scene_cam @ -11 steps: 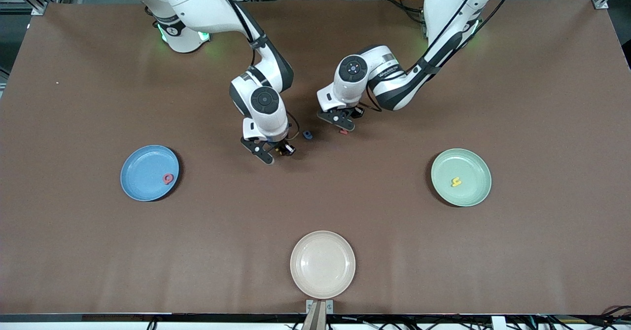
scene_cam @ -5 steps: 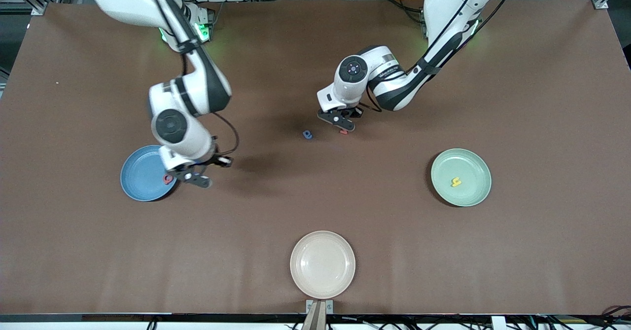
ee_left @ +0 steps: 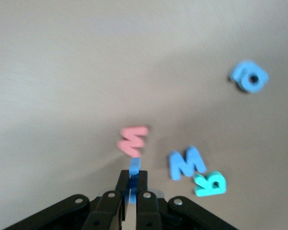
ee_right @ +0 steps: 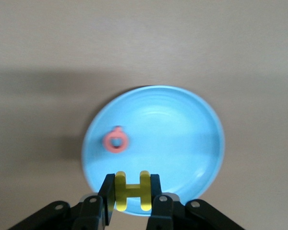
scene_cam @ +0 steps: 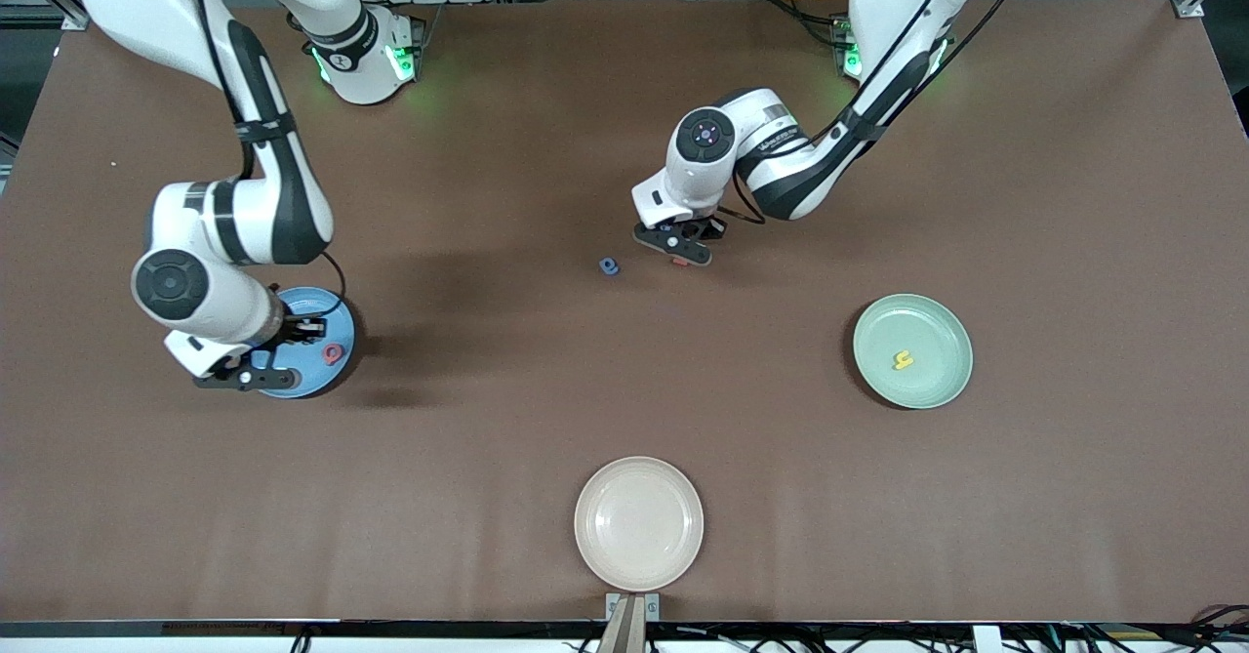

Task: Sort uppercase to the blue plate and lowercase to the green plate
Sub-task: 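Place H on blue plate with the right gripper while the left gripper places m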

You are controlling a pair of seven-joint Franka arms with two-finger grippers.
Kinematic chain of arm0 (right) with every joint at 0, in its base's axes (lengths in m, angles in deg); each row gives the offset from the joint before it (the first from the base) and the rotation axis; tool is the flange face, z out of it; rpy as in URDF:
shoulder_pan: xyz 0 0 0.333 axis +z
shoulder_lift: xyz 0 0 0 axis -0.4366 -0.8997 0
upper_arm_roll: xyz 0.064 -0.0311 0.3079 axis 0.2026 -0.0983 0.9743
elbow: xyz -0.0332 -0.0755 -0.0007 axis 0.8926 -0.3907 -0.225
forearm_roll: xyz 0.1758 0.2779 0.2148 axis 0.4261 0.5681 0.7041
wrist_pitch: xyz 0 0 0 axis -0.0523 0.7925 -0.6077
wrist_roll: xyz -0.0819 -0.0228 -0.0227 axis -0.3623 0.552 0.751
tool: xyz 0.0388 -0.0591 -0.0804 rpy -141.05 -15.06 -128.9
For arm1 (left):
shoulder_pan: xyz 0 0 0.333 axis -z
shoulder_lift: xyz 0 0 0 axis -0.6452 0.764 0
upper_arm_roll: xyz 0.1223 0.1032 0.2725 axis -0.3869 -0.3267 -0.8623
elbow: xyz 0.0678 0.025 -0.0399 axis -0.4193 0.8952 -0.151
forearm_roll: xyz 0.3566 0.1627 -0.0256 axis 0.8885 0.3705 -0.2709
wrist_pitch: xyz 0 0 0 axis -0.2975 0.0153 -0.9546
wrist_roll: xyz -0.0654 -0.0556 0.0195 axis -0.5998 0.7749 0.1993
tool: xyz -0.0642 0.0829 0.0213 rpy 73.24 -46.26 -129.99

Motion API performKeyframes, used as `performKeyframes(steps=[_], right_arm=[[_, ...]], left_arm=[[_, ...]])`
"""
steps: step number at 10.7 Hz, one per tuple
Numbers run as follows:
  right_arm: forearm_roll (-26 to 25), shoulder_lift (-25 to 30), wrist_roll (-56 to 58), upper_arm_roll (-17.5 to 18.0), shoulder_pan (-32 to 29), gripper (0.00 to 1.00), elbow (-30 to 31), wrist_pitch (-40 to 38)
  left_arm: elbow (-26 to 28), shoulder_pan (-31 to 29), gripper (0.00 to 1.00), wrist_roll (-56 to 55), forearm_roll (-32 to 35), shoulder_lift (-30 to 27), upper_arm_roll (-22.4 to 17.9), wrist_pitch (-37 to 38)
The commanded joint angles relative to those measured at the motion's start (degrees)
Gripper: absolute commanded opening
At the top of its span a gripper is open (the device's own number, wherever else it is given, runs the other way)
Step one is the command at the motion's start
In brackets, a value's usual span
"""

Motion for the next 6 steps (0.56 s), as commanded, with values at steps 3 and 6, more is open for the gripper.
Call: performKeyframes(steps=[3,6], right_arm=[[-0.3,0.8,7.6,-3.2,0.3,1.0,0.7,-0.4],[0.2,0.5,-0.4,-2.7,5.3,1.0,0.9,-0.9]], left_arm=[[-0.2,-12.2,0.0,8.1,0.2,-9.5,0.5,7.6],[-1.2,-23.1,0.0,21.9,0.5,-8.2,0.0,6.9]])
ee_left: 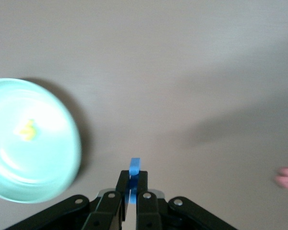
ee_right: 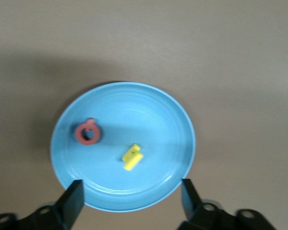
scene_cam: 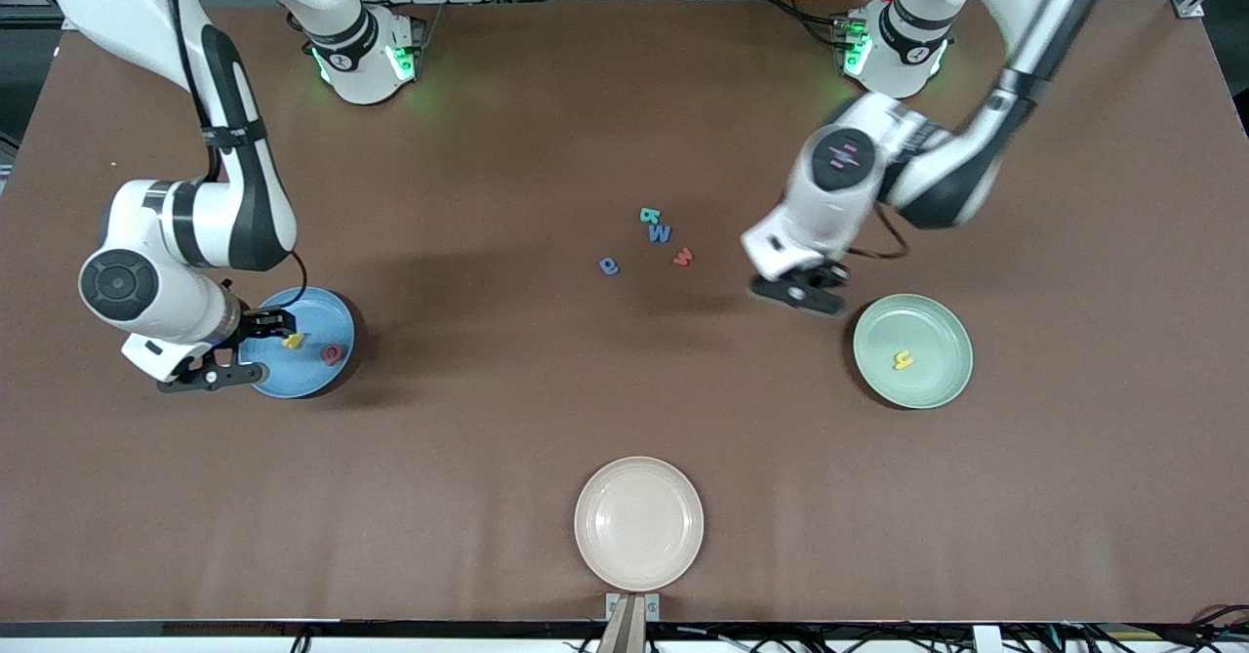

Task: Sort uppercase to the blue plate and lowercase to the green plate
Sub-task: 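Place H on blue plate with the right gripper while the left gripper places m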

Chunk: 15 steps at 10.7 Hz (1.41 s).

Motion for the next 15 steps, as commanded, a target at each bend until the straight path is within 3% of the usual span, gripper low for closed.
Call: performKeyframes(steps=[1,3,5,7,8,11,15], right_arm=[[0.0,0.4,-12.3,2.3,5.1,1.0,0.7,-0.7],[2.8,-0.3,-24.8,10.2,5.8,1.0,0.5,0.2],[6.2,-1.1,-38.9,16.1,8.4,1.0,-0.6,1.9],[8.6,-3.2,-52.9,20.6,11.8,1.0,-1.4,7.7],[8.6,-5.1,-60.8,22.6,13.6,1.0,-1.8,12.9],[8.5,-9.3,-69.9,23.3,17.8,1.0,-4.3,17.7],[8.5,-10.5,-74.9,24.5,19.8,1.0,-6.0,17.6]], left_arm=[[-0.3,-3.8,0.0,5.5,1.1,1.5,-0.5,-0.2],[-0.4,-4.5,0.0,13.3,0.8,3.7,-6.1,-2.6],[-0.5,-4.5,0.0,16.2,0.7,6.0,-9.1,-4.6],[-0.5,-4.5,0.22,19.8,1.1,7.0,-10.9,-7.0],[-0.7,-4.5,0.99,21.8,1.1,7.2,-11.8,-7.2],[-0.7,-2.7,1.0,19.4,0.0,6.8,-11.5,-7.3],[-0.6,4.7,1.0,1.3,-2.5,6.3,-8.7,-6.9]])
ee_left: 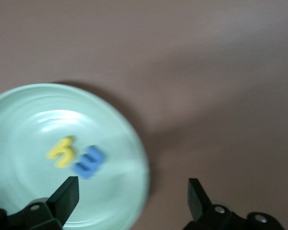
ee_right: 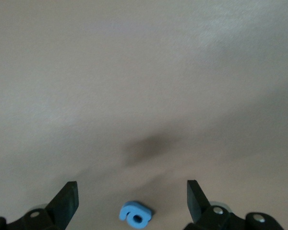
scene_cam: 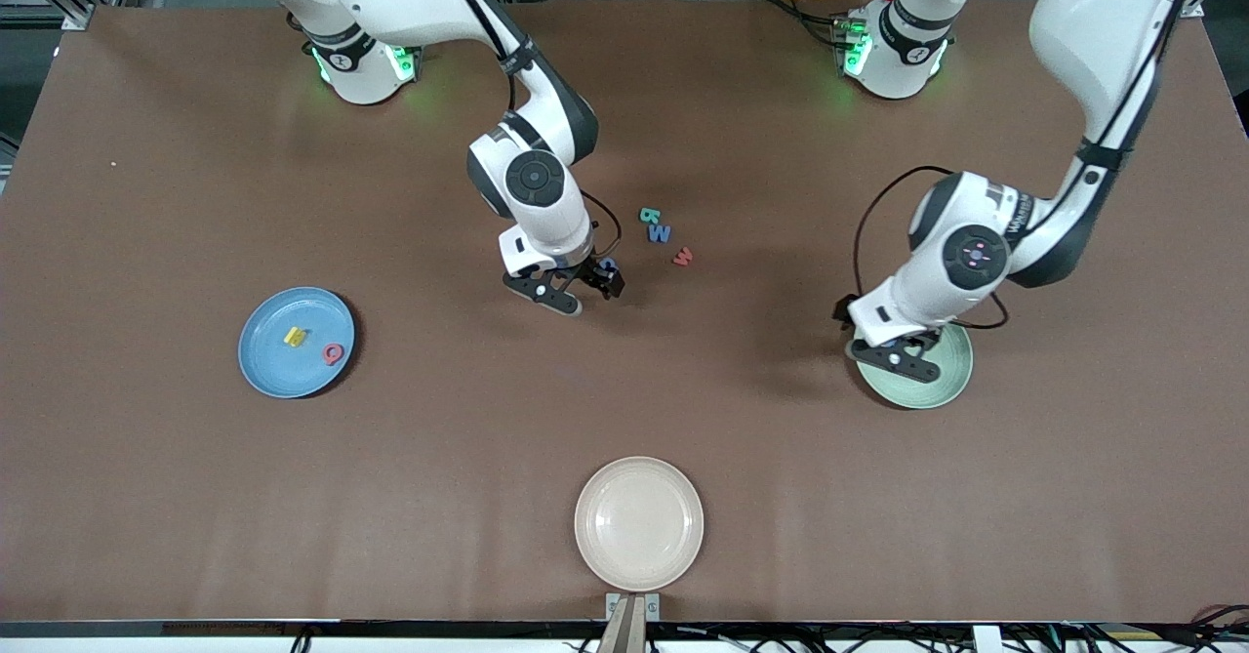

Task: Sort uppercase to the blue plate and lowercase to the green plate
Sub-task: 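Move the right gripper to teal R while the left gripper reaches blue a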

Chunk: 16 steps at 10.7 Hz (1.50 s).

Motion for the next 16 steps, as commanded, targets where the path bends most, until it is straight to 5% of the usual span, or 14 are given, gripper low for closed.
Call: performKeyframes(steps=[1,8,12,16], right_arm=[[0.5,-1.0,-4.2,1.1,2.0,1.0,-1.9,-0.6],[-5.2,-5.6,-16.6,1.2,16.3,1.0,-6.0,0.7],[-20.5,-5.5,-16.0,1.7,16.3,1.0,-2.5,0.8],[-20.1,-5.6,-15.9,1.9,15.5,1.0,-2.4,0.7]], left_arm=[[0.3,7.2,1.0,-12.5,-1.1,-1.0,-0.2,0.4],[0.3,11.1,1.0,-23.6,-3.3,-0.8,3.8,0.5],[0.3,10.8,1.0,-23.4,-3.2,-0.6,3.8,0.5],[0.2,10.8,1.0,-23.8,-3.3,-0.8,3.8,0.5]])
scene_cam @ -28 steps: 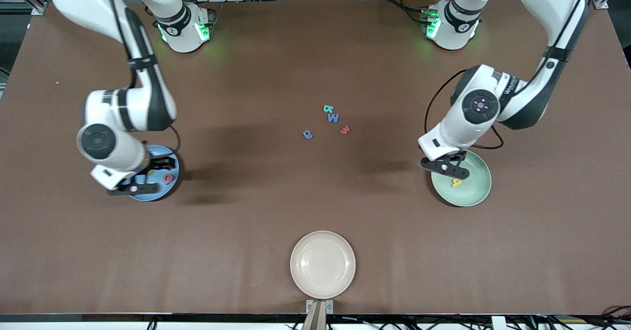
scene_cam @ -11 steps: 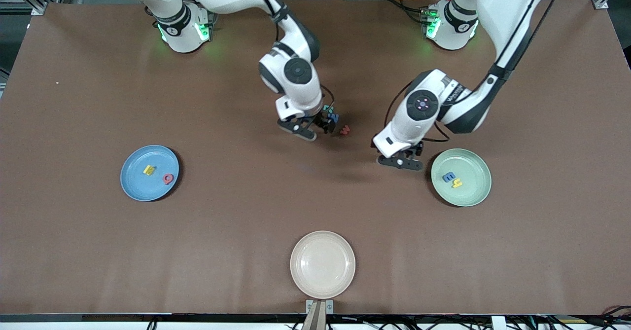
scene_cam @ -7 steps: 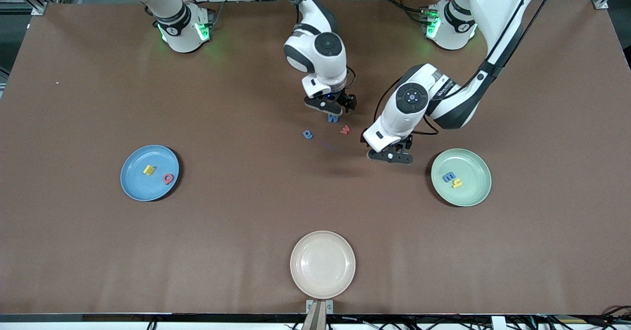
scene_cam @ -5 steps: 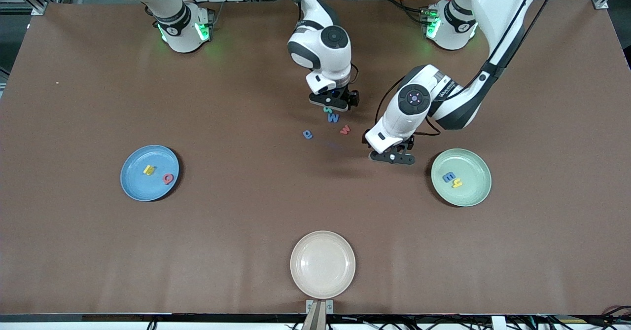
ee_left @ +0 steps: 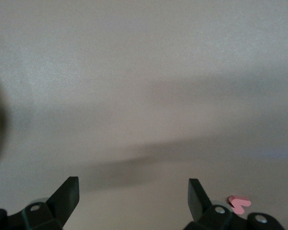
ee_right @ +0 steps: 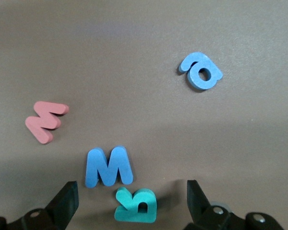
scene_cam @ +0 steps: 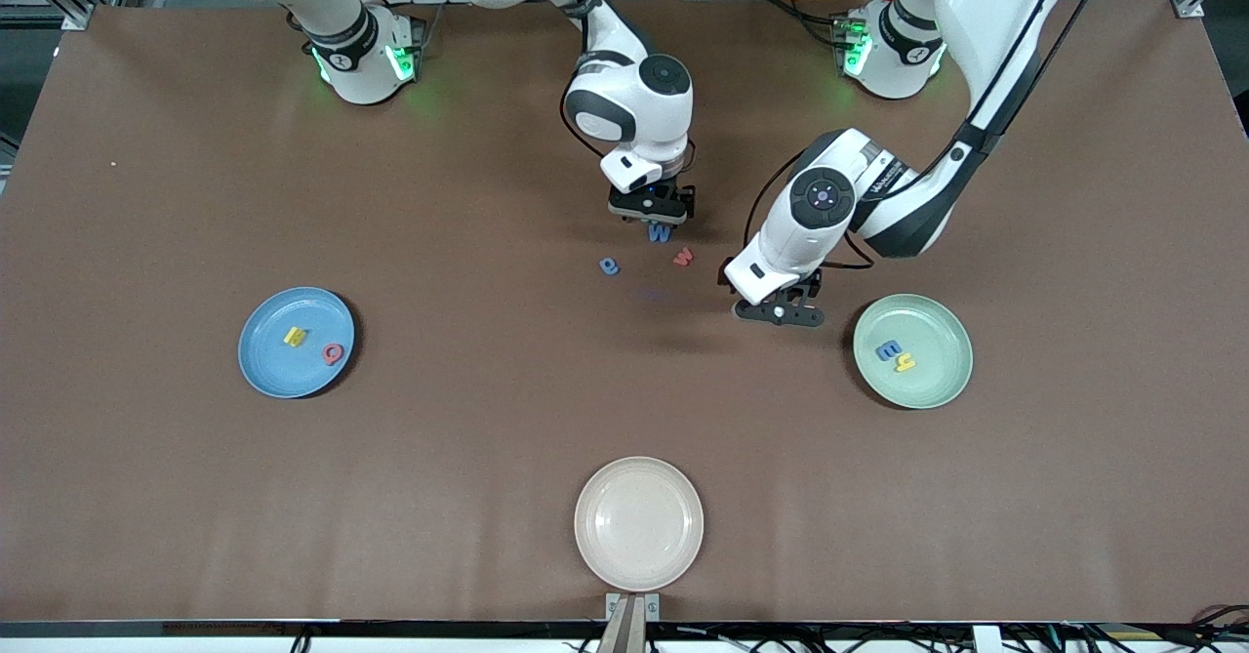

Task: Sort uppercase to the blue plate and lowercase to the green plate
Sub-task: 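Move the right gripper to teal R while the left gripper reaches blue a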

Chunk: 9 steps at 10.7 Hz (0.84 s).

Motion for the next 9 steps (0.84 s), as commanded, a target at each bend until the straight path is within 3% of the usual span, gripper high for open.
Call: performKeyframes(steps=[1,9], right_arm=[[-1.0,0.2,-0.5,0.6,-0.8,1.0,0.3,0.3],[-0.9,-0.3,-1.2,1.9,-0.8,1.0,0.8,0.3]], left_arm=[[0.3,-0.5,1.0,-0.2,-1.1,-0.8,0.5,0.4],[0.3,-0.6,1.0,-0.2,-1.1,-0.6,0.5,0.4]])
